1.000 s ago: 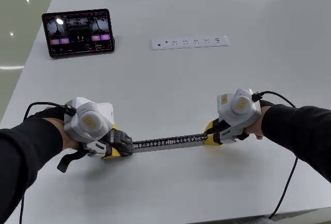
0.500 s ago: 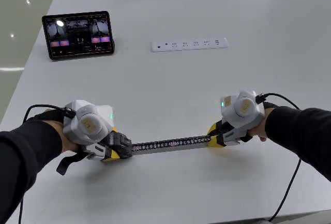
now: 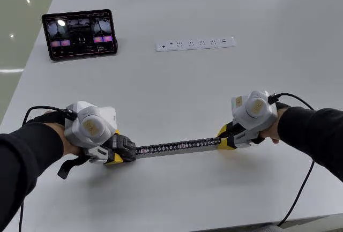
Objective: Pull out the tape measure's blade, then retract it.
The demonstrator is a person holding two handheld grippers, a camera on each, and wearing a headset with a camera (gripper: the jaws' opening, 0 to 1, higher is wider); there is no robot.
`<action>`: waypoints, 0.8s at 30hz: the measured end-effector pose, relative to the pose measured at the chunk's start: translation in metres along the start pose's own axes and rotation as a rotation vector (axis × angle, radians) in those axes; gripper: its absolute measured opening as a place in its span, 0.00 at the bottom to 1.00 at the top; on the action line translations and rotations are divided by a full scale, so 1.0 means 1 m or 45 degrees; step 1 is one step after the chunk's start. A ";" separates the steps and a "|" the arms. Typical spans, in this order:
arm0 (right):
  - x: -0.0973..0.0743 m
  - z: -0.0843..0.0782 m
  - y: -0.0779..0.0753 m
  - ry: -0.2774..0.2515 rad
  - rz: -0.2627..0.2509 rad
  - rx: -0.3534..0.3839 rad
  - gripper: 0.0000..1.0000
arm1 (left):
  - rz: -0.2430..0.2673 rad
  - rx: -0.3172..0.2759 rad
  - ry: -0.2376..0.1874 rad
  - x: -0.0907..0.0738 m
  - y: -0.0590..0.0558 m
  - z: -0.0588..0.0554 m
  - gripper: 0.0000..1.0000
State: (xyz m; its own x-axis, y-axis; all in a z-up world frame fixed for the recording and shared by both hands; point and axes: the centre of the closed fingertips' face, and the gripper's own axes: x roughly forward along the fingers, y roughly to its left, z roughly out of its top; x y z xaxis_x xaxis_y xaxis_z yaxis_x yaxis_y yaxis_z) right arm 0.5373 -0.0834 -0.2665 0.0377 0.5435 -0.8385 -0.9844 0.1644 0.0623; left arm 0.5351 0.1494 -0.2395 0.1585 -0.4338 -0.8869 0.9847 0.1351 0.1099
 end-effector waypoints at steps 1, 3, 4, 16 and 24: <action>0.000 -0.001 0.000 0.001 0.001 0.001 0.10 | 0.000 0.000 0.001 0.000 0.000 0.000 0.32; -0.001 -0.001 0.000 0.003 0.000 -0.002 0.10 | 0.001 0.000 0.001 0.000 0.000 0.000 0.32; -0.001 -0.002 0.000 0.004 -0.001 -0.002 0.10 | 0.001 0.000 0.002 0.000 0.000 0.000 0.32; -0.002 -0.006 -0.002 0.011 -0.004 0.002 0.09 | 0.005 -0.002 0.004 0.000 -0.002 0.001 0.32; -0.005 -0.009 -0.001 0.013 -0.010 0.011 0.09 | 0.003 -0.003 0.005 0.000 -0.002 0.002 0.32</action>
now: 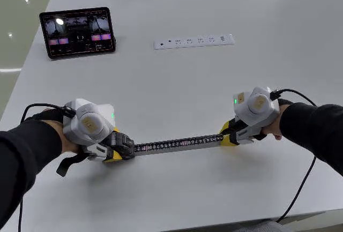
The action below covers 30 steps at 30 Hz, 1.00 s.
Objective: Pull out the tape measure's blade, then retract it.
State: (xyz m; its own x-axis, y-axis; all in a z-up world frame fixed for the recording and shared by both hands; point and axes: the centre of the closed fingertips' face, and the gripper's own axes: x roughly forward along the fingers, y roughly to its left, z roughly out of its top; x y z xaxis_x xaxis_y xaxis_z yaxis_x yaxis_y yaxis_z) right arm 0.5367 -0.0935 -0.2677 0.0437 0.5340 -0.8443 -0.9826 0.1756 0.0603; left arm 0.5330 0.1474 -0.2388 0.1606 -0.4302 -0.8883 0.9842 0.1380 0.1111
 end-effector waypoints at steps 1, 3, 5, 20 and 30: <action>0.000 0.000 0.001 0.001 0.000 0.001 0.09 | 0.000 0.000 -0.001 0.000 0.000 0.000 0.32; -0.001 0.001 0.001 -0.001 -0.002 0.001 0.09 | 0.001 -0.001 -0.002 0.000 0.000 0.000 0.32; -0.001 0.001 0.002 0.000 -0.004 0.003 0.10 | 0.000 -0.002 -0.003 0.000 0.000 0.000 0.32; 0.001 0.003 0.000 0.038 -0.014 -0.008 0.10 | -0.007 -0.017 -0.044 -0.001 0.002 0.000 0.33; 0.002 0.001 -0.002 0.065 -0.001 -0.035 0.11 | -0.013 -0.003 -0.047 -0.002 0.003 0.001 0.33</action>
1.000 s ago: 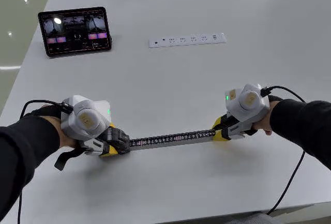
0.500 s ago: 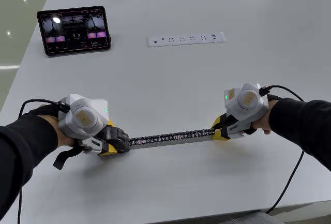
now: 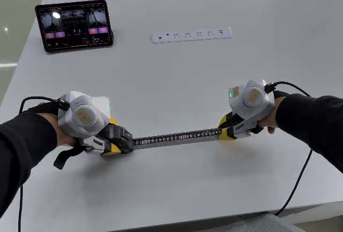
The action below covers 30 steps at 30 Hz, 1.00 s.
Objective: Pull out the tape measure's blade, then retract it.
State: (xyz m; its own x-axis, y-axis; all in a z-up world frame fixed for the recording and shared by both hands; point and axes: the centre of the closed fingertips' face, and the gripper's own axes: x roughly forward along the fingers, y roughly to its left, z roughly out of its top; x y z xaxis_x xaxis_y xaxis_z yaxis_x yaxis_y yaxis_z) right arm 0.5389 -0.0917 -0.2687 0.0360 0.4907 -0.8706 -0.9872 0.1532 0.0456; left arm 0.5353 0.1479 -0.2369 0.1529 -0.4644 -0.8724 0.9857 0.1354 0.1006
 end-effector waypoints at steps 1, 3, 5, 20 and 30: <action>0.000 0.000 0.000 0.008 0.002 -0.017 0.11 | 0.002 0.003 0.000 0.000 0.000 0.000 0.33; 0.001 0.000 0.001 0.027 0.004 -0.051 0.12 | 0.002 0.007 -0.003 0.000 0.000 0.000 0.33; 0.001 0.000 0.002 0.046 0.008 -0.075 0.12 | -0.002 0.002 -0.008 -0.001 0.000 0.001 0.33; -0.007 0.002 0.001 0.092 0.005 -0.190 0.13 | -0.006 -0.026 -0.024 -0.016 0.002 0.003 0.37; -0.026 0.020 0.005 -0.024 -0.119 -0.143 0.22 | 0.013 -0.126 -0.095 -0.024 -0.004 -0.003 0.43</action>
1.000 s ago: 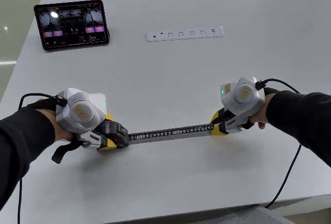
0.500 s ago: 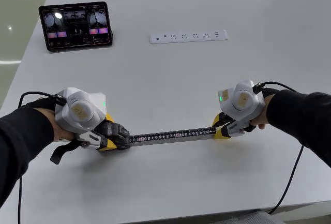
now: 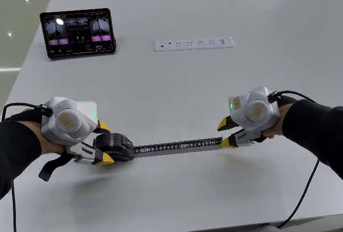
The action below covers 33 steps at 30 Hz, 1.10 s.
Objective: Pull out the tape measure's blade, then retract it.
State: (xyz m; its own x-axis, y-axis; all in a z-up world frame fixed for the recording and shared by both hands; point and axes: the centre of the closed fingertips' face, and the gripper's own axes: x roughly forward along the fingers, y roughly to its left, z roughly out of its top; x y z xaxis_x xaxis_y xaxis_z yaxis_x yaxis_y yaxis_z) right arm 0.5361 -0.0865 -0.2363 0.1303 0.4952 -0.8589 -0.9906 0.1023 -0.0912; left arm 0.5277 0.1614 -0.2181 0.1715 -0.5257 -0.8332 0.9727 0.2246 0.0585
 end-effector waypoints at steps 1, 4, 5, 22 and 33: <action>-0.001 0.001 0.001 -0.013 -0.007 0.009 0.23 | 0.009 -0.005 -0.018 -0.001 0.000 0.001 0.43; -0.005 0.000 0.004 -0.045 -0.044 0.040 0.24 | 0.031 -0.086 -0.070 -0.007 0.000 0.004 0.45; -0.007 0.000 0.004 -0.062 -0.064 0.058 0.24 | 0.036 -0.104 -0.088 -0.008 0.001 0.004 0.48; -0.048 -0.008 0.008 -0.260 -0.326 0.388 0.43 | 0.218 -0.497 -0.271 -0.031 0.016 -0.002 0.76; -0.066 -0.031 0.021 -0.326 -0.414 0.591 0.55 | 0.317 -0.666 -0.302 -0.041 0.004 -0.024 0.87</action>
State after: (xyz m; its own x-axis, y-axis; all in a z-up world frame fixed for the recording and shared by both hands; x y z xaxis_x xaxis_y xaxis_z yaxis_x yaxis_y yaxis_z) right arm 0.5055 -0.1436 -0.1973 0.4853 0.5612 -0.6704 -0.7839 0.6188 -0.0495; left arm 0.5209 0.2039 -0.1973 0.4717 -0.5599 -0.6812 0.7037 0.7045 -0.0918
